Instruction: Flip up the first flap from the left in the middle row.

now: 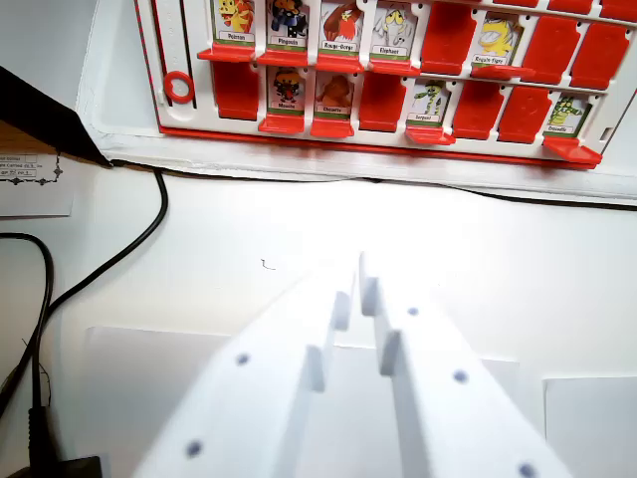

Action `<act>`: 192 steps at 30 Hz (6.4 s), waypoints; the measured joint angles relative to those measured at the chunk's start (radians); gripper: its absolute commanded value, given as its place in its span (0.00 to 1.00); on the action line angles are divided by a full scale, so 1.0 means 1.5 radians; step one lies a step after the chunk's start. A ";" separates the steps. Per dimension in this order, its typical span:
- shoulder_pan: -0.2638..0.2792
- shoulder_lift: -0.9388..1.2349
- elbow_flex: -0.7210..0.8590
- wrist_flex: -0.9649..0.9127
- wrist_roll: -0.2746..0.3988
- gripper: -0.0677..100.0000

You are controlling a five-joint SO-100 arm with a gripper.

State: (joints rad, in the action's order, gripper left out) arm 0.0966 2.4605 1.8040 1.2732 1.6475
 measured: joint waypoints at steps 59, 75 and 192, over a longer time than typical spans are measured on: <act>0.147 -0.343 0.138 -0.529 -0.092 0.00; 0.142 -0.531 0.152 -0.663 -0.092 0.00; -0.060 -0.273 -0.212 -0.099 0.016 0.00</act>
State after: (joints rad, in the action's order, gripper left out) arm 0.0061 2.0509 1.4864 1.1244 1.6720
